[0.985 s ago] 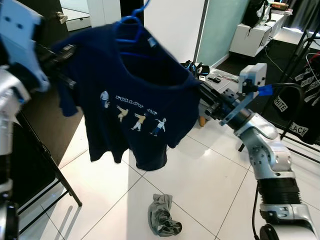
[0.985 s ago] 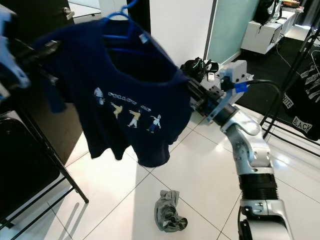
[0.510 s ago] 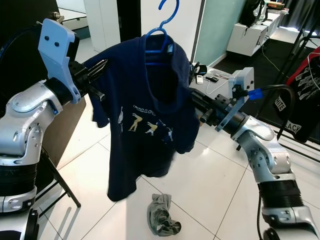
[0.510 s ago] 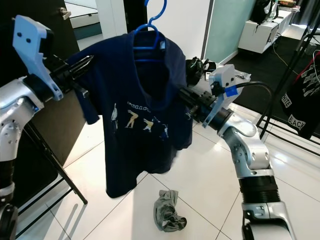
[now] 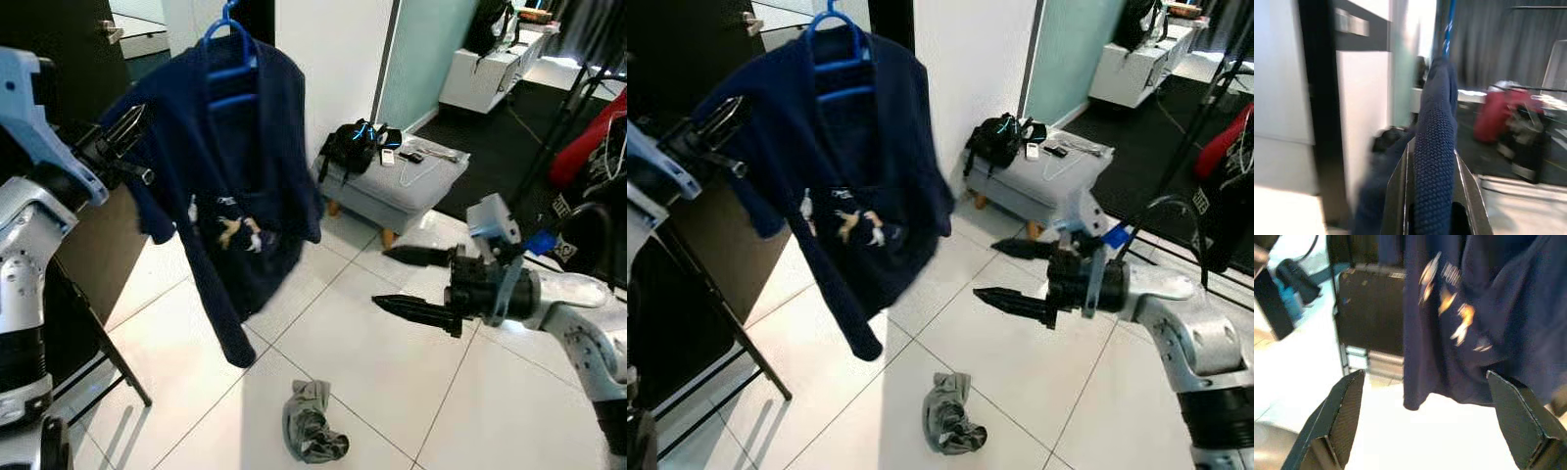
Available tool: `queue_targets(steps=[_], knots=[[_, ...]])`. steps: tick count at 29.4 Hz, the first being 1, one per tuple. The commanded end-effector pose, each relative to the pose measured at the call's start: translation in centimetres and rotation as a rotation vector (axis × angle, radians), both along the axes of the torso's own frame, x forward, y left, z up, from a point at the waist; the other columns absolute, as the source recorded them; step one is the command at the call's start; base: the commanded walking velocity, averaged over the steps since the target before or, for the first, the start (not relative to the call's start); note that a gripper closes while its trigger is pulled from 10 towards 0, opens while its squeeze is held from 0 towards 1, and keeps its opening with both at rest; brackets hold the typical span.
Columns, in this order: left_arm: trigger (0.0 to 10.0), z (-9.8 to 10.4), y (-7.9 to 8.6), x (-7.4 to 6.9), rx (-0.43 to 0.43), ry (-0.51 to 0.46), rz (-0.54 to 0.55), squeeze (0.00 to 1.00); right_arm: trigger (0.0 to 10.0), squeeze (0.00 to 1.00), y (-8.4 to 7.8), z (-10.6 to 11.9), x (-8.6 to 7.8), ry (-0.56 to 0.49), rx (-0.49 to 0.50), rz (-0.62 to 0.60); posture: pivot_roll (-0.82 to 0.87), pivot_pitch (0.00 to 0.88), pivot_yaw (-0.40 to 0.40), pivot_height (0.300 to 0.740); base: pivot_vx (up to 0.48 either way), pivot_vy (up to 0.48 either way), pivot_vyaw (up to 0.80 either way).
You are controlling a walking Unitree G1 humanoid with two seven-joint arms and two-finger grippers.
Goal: Hang hanger
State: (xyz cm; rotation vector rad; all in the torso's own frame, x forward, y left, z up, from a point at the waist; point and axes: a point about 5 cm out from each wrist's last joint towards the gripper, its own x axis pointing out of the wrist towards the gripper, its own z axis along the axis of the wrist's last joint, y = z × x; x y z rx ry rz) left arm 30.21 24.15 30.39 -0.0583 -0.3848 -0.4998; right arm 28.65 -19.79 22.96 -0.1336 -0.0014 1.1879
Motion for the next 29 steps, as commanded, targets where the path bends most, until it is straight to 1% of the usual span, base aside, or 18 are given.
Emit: queue_targets(steps=[1, 2, 3, 4, 5, 7, 8, 10, 11, 12, 14, 18, 20, 21, 22, 23, 25, 29], knots=[[10.0, -0.3, -0.8, -0.8, 0.054, 0.01, -0.113, 0.0, 10.0, 1.0, -0.7, 1.1, 0.2, -0.036, 0.044, -0.029, 0.0, 0.0, -0.061, 0.74, 0.0, 0.0, 0.0], [10.0, -0.3, -0.8, -0.8, 0.054, 0.01, -0.113, 0.0, 10.0, 1.0, -0.7, 1.1, 0.2, -0.036, 0.044, -0.029, 0.0, 0.0, -0.061, 0.74, 0.0, 0.0, 0.0], [10.0, -2.8, -2.0, -2.8, 0.257, 0.104, -0.324, 0.0, 10.0, 0.0, -1.7, 3.0, 1.0, -0.104, 0.104, -0.096, 0.0, 0.0, -0.062, 0.74, 0.0, 0.0, 0.0], [10.0, -3.5, -2.2, -3.4, 0.307, 0.134, -0.373, 0.0, 10.0, 0.0, -2.1, 3.6, 1.3, -0.124, 0.119, -0.122, 0.0, 0.0, -0.062, 0.74, 0.0, 0.0, 0.0], [10.0, -3.7, -2.1, -3.6, 0.328, 0.149, -0.372, 0.0, 10.0, 0.0, -2.6, 4.1, 1.6, -0.141, 0.138, -0.159, 0.0, 0.0, -0.064, 0.74, 0.0, 0.0, 0.0], [10.0, -3.7, -1.9, -3.6, 0.331, 0.153, -0.36, 0.0, 10.0, 0.0, -3.0, 4.4, 1.8, -0.149, 0.149, -0.181, 0.0, 0.0, -0.064, 0.74, 0.0, 0.0, 0.0], [10.0, -3.5, -1.7, -3.5, 0.335, 0.15, -0.344, 0.0, 10.0, 0.0, -3.5, 4.8, 2.2, -0.164, 0.162, -0.22, 0.01, 0.0, -0.067, 0.74, 0.0, 0.0, 0.0], [10.0, -3.5, -1.7, -3.5, 0.335, 0.15, -0.344, 0.0, 10.0, 0.0, -3.5, 4.8, 2.2, -0.164, 0.162, -0.22, 0.01, 0.0, -0.067, 0.74, 0.0, 0.0, 0.0], [10.0, -2.4, -1.3, -3.4, 0.326, 0.108, -0.302, 0.0, 10.0, 0.0, -4.4, 4.8, 3.4, -0.182, 0.148, -0.356, 0.0, 0.0, -0.066, 0.74, 0.0, 0.0, 0.0], [10.0, -1.9, -1.3, -3.4, 0.319, 0.087, -0.288, 0.0, 10.0, 0.0, -4.6, 4.7, 3.8, -0.185, 0.135, -0.397, 0.0, 0.0, -0.066, 0.74, 0.0, 0.0, 0.0], [10.0, -1.4, -1.4, -3.5, 0.311, 0.063, -0.292, 0.0, 10.0, 0.0, -4.6, 4.4, 4.0, -0.177, 0.132, -0.411, 0.01, 0.0, -0.07, 0.74, 0.0, 0.0, 0.0], [10.0, -1.0, -1.7, -3.6, 0.305, 0.043, -0.305, 0.0, 10.0, 0.0, -4.4, 4.2, 4.0, -0.166, 0.138, -0.408, 0.01, 0.0, -0.07, 0.74, 0.0, 0.0, 0.0], [10.0, -0.6, -1.9, -4.0, 0.332, 0.035, -0.338, 0.0, 10.0, 0.0, -3.8, 3.7, 2.6, -0.125, 0.108, -0.241, 0.01, 0.0, -0.069, 0.74, 0.0, 0.0, 0.0], [10.0, -0.4, -1.8, -4.3, 0.343, 0.033, -0.354, 0.0, 10.0, 0.0, -3.9, 3.5, 1.8, -0.1, 0.075, -0.168, 0.01, 0.0, -0.07, 0.74, 0.0, 0.0, 0.0], [10.0, -0.4, -1.8, -4.3, 0.343, 0.033, -0.354, 0.0, 10.0, 0.0, -3.9, 3.5, 1.8, -0.1, 0.075, -0.168, 0.01, 0.0, -0.07, 0.74, 0.0, 0.0, 0.0], [10.0, -0.3, -1.8, -4.4, 0.351, 0.032, -0.365, 0.0, 10.0, 0.0, -4.1, 3.3, 1.2, -0.082, 0.052, -0.124, 0.01, 0.0, -0.07, 0.74, 0.0, 0.0, 0.0], [10.0, -0.1, -1.9, -5.0, 0.378, 0.035, -0.429, 0.0, 10.0, 0.0, -5.0, 3.5, 0.8, -0.06, 0.035, -0.102, 0.01, 0.0, -0.069, 0.74, 0.0, 0.0, 0.0], [10.0, -0.1, -1.9, -5.2, 0.388, 0.036, -0.452, 0.0, 10.0, 0.0, -5.2, 3.6, 0.7, -0.057, 0.038, -0.097, 0.01, 0.0, -0.069, 0.74, 0.0, 0.0, 0.0]])
